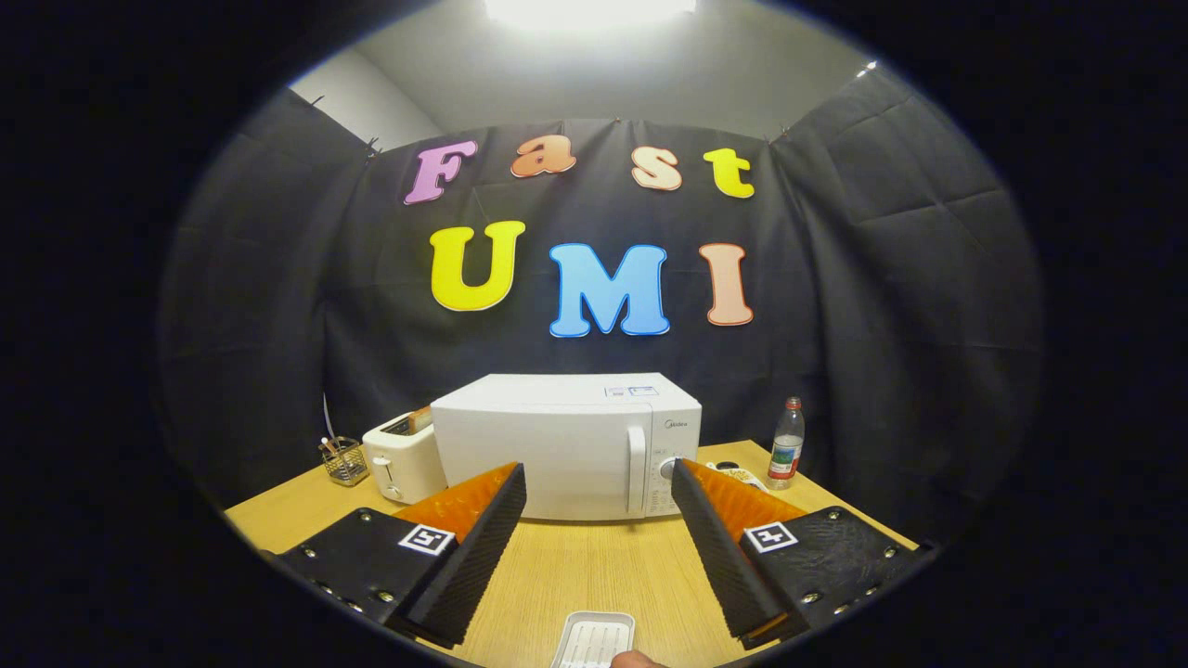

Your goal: Open the microwave, put the food inside, and close the microwave door.

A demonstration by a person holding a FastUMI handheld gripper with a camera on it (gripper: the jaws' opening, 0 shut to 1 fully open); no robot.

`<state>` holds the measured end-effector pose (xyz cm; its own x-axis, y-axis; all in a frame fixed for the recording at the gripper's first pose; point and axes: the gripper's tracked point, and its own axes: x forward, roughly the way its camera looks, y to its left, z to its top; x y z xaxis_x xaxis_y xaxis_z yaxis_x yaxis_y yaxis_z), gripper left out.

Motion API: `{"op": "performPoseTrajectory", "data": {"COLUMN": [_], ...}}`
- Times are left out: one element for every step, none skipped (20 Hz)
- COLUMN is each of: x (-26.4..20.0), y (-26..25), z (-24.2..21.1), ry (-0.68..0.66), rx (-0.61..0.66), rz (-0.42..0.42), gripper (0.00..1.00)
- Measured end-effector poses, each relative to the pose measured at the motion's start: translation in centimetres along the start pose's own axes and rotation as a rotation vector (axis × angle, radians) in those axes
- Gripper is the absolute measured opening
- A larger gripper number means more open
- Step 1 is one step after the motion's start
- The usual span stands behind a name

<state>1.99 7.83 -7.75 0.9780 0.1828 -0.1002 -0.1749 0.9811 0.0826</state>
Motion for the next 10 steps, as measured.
{"op": "performPoseTrajectory", "data": {"x": [-0.2,-0.2,-0.3,-0.3,-0.4,-0.5,-0.5,-0.6,-0.6,-0.6], "y": [0.2,0.3,0.4,0.7,0.9,1.3,1.6,1.8,1.9,2.0], "z": [0.1,0.3,0.5,0.6,0.7,0.6,0.6,0.8,1.0,1.0], "ry": [-0.003,-0.008,-0.013,-0.017,-0.017,-0.013,-0.013,-0.018,-0.028,-0.030], "rx": [0.001,0.001,0.003,0.003,0.003,0.003,0.003,0.001,-0.003,-0.009], "rz": [0.003,0.004,0.005,0.008,0.011,0.019,0.027,0.030,0.032,0.037], "gripper": [0.98,0.98,0.98,0.98,0.98,0.98,0.98,0.98,0.98,0.98]}}
